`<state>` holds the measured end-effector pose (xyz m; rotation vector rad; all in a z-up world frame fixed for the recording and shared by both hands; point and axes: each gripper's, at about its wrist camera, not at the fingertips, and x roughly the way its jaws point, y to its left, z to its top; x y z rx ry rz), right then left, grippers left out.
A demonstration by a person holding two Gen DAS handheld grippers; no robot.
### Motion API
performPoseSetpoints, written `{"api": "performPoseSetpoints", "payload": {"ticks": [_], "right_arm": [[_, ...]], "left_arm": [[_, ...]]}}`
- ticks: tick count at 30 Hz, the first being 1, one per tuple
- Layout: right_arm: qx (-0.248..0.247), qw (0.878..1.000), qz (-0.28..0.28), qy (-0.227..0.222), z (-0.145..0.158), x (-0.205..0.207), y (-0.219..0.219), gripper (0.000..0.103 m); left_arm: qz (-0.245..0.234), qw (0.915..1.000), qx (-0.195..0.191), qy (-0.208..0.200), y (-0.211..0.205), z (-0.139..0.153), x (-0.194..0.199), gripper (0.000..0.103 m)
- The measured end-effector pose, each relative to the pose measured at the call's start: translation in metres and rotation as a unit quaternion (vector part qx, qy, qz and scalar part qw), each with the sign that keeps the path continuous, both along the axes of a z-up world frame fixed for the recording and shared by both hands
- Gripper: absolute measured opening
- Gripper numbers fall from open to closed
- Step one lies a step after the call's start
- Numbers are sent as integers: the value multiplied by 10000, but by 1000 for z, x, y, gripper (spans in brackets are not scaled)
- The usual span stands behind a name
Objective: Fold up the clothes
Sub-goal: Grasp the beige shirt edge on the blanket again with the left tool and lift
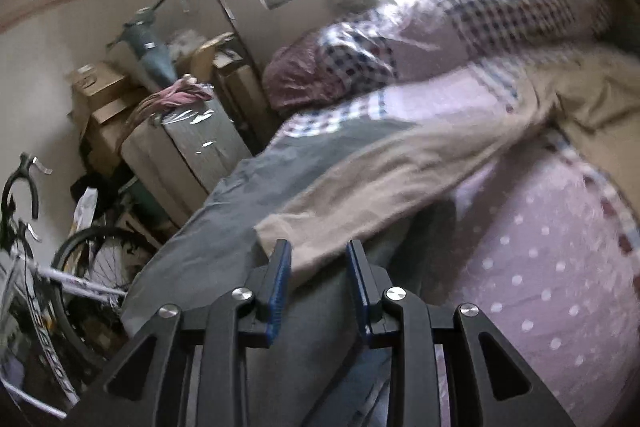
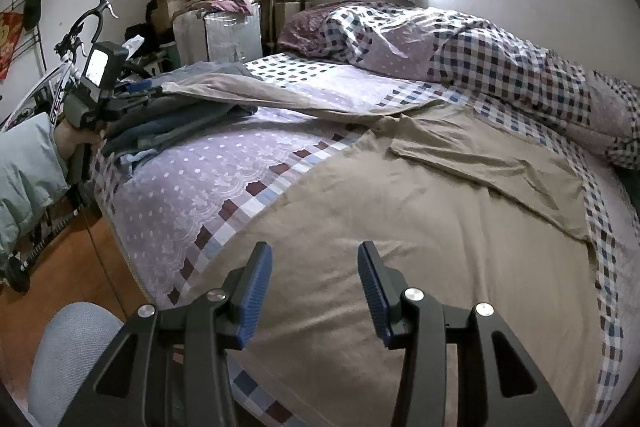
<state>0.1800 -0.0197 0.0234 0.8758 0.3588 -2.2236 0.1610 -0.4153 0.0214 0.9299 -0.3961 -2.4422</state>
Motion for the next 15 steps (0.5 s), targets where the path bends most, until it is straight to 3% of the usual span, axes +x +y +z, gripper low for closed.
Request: {"api": "performPoseSetpoints", "payload": {"ticks": [3, 5, 9, 12, 15], "right_arm": [[-87, 9999, -22, -55, 1, -2, 3, 48], [-135, 9999, -22, -84, 1, -2, 5, 48], [-248, 9996, -47, -153, 1, -6, 10, 48], [-366, 9990, -76, -233, 1, -9, 11, 48], [-413, 9987, -55, -304, -1, -9, 10, 48]], "left_arm": [[5, 9998, -89, -179, -3, -5, -4, 29], [12, 9996, -103, -253, -6, -5, -6, 7], [-63, 9994, 278, -196, -12, 9, -6, 2], [-80, 9960, 891, 43, -20, 31, -5, 2], [-44, 9805, 1915, 430, -41, 58, -5, 2]]}}
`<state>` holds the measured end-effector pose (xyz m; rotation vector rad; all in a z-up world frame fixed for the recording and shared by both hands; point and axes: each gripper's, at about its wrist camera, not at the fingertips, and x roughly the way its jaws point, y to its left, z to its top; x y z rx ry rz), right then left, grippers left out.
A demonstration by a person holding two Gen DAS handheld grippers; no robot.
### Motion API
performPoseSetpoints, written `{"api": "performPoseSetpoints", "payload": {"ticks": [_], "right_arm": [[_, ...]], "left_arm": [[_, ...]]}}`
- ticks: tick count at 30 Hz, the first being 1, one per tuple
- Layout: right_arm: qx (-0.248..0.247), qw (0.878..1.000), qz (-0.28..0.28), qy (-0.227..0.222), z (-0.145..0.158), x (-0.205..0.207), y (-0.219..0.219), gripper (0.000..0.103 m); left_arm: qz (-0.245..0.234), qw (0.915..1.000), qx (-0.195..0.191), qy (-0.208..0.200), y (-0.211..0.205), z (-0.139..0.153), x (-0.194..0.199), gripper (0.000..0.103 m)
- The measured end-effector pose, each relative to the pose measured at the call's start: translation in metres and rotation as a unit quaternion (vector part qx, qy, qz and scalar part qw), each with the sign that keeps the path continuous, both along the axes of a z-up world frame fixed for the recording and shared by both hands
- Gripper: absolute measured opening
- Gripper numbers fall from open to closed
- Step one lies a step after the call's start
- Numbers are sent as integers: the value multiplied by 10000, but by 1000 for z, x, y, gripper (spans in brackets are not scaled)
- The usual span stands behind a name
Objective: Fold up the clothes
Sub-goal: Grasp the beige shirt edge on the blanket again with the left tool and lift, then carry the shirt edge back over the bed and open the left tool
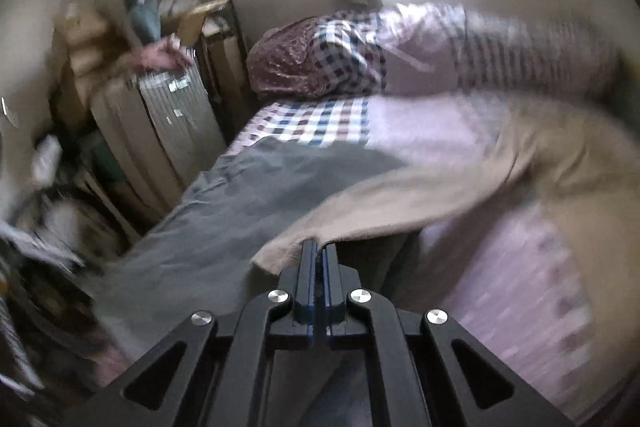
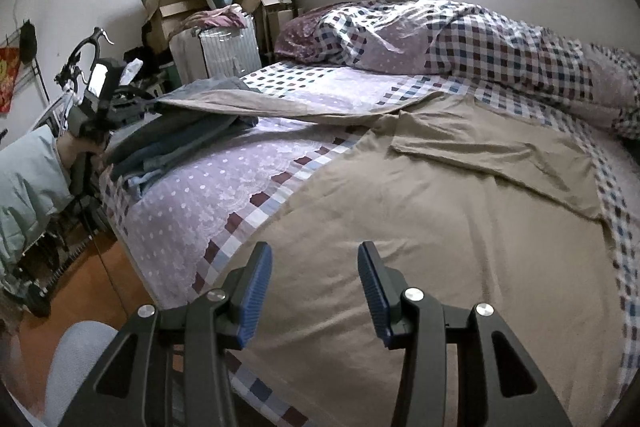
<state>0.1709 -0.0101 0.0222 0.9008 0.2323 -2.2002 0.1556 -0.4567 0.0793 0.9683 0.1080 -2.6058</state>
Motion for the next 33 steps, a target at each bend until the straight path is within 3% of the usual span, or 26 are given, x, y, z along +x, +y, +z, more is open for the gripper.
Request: {"api": "performPoseSetpoints", "payload": {"ticks": [2, 4, 7, 9, 12, 17, 26, 33], "right_arm": [[1, 10000, 28, -21, -1, 1, -1, 48], [1, 10000, 57, -43, -3, 2, -1, 48], [-22, 10000, 36, -43, -2, 0, 0, 48], [-65, 10000, -13, -48, 0, -3, 4, 48], [-130, 9999, -64, -44, 4, -7, 11, 48], [-264, 9996, -123, -42, 10, -14, 22, 48], [-595, 9979, -270, -15, 22, -24, 55, 48], [-882, 9945, -573, 17, 31, -38, 108, 48]], "left_arm": [[94, 9960, 833, 319, -20, 16, -2, 1], [191, 9857, 1529, 679, -40, 33, -5, 1], [345, 9728, 2089, 941, -58, 49, -13, 1], [347, 9585, 2610, 1092, -68, 59, -19, 1], [140, 9446, 3011, 1302, -64, 87, -26, 1], [-444, 9463, 2827, 1500, -22, 144, -37, 1], [-1738, 9348, 2540, 1774, 113, 242, -66, 1], [-2441, 9241, 2498, 1554, 230, 269, -121, 1]]}}
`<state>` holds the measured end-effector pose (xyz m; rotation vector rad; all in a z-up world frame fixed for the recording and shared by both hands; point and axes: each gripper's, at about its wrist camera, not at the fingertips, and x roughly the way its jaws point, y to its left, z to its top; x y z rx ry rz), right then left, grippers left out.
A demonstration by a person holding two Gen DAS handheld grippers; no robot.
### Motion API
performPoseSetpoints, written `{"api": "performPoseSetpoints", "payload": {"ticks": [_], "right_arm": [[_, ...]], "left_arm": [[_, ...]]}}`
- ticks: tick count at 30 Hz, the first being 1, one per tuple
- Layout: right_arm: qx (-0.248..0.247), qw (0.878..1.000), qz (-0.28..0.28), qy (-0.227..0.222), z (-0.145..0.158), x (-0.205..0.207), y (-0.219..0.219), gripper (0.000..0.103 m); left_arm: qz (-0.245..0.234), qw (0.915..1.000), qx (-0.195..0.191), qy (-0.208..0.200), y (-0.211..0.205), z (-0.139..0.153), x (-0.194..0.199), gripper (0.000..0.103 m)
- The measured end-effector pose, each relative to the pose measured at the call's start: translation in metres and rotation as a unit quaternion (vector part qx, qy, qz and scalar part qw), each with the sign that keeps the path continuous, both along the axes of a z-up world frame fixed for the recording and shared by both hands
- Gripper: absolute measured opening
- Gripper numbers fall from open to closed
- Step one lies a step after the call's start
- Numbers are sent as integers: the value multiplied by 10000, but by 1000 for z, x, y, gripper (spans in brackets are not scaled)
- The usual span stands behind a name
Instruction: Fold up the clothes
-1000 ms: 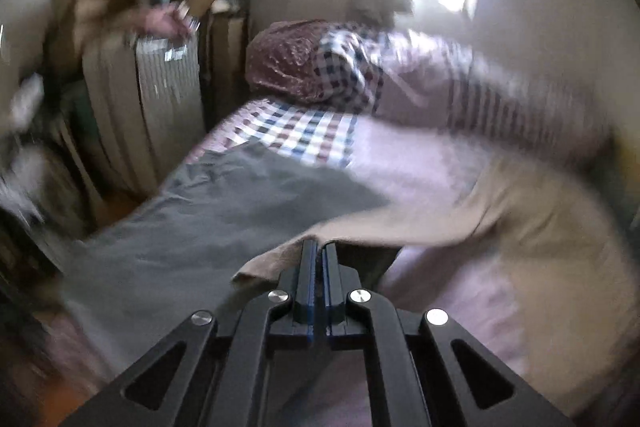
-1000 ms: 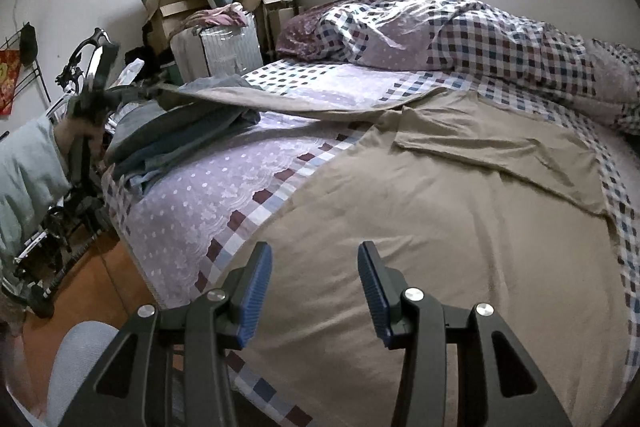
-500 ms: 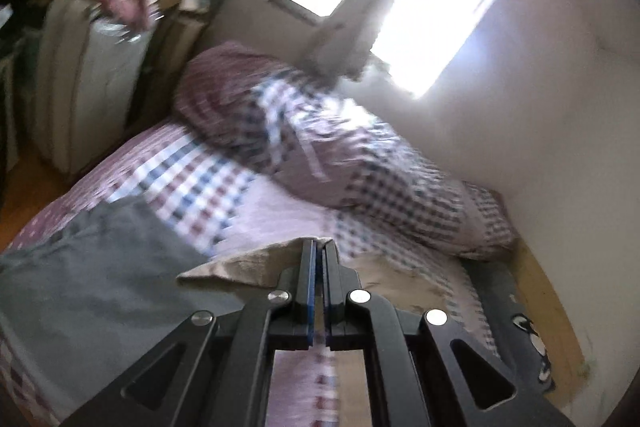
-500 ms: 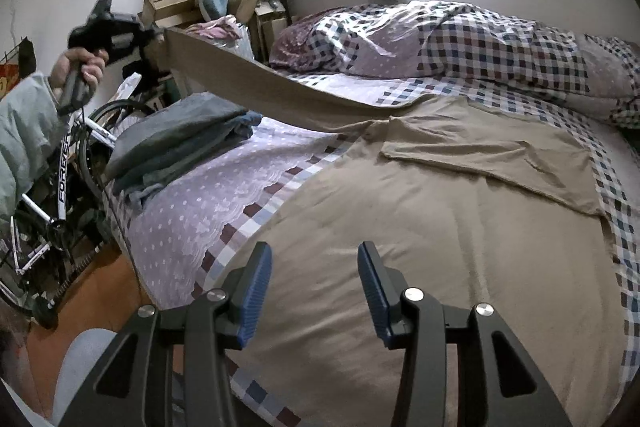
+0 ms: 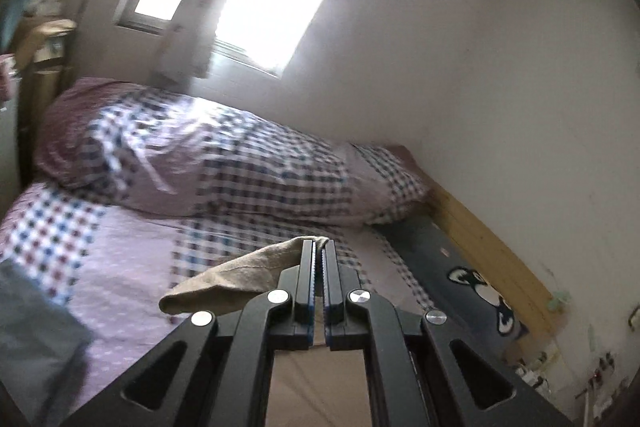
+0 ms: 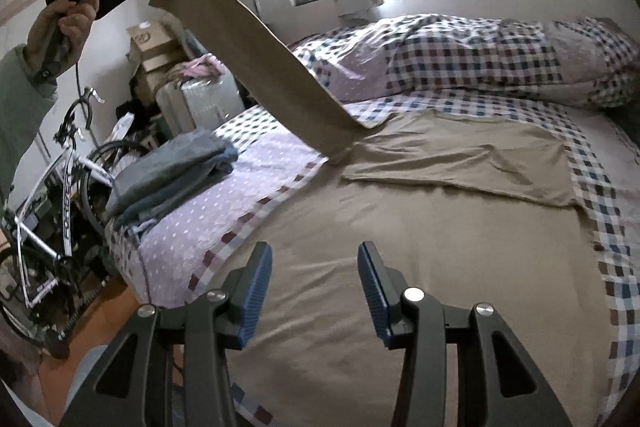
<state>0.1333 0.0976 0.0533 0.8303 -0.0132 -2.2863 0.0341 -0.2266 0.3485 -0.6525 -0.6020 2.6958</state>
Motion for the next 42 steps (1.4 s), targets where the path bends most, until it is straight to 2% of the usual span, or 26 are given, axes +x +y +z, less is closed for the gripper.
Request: {"api": "performPoseSetpoints", "payload": {"ticks": [4, 9, 12, 17, 20, 24, 25, 27, 29, 31, 35, 37, 42], "right_arm": [[-118, 9998, -177, 18, 6, -13, 38, 48], [-252, 9987, -428, 118, 15, -25, 86, 53], [-468, 9969, -631, 77, 11, -30, 116, 55], [-784, 9922, -962, -95, -6, -38, 163, 56], [-856, 9899, -1101, -252, -19, -43, 181, 56], [-935, 9867, -1265, -403, -34, -48, 202, 56], [-933, 9862, -1301, -426, -37, -49, 206, 56], [-911, 9852, -1374, -466, -42, -51, 213, 56], [-878, 9837, -1476, -525, -47, -54, 220, 56], [-860, 9824, -1558, -576, -51, -56, 228, 56], [-719, 9807, -1706, -635, -58, -60, 237, 56], [-648, 9797, -1772, -680, -61, -65, 241, 56], [-546, 9759, -1943, -833, -63, -85, 250, 56]], "left_arm": [[-430, 9989, -27, -210, 71, -10, -31, 1], [-995, 9922, -287, -692, 170, -43, -73, 1], [-1281, 9853, -507, -1011, 231, -76, -96, 1], [-1610, 9691, -991, -1585, 318, -153, -128, 1], [-1728, 9596, -1203, -1868, 356, -197, -146, 1], [-1880, 9513, -1172, -2144, 384, -237, -167, 3], [-1907, 9488, -1177, -2227, 389, -245, -172, 7], [-1887, 9482, -1192, -2263, 392, -254, -183, 22], [-1798, 9550, -1051, -2114, 382, -253, -190, 57], [-1688, 9640, -755, -1913, 360, -245, -192, 72], [-1315, 9787, -472, -1507, 303, -237, -182, 82], [-1092, 9846, -385, -1313, 272, -234, -174, 82], [54, 9923, -476, -1141, 181, -260, -137, 82]]}}
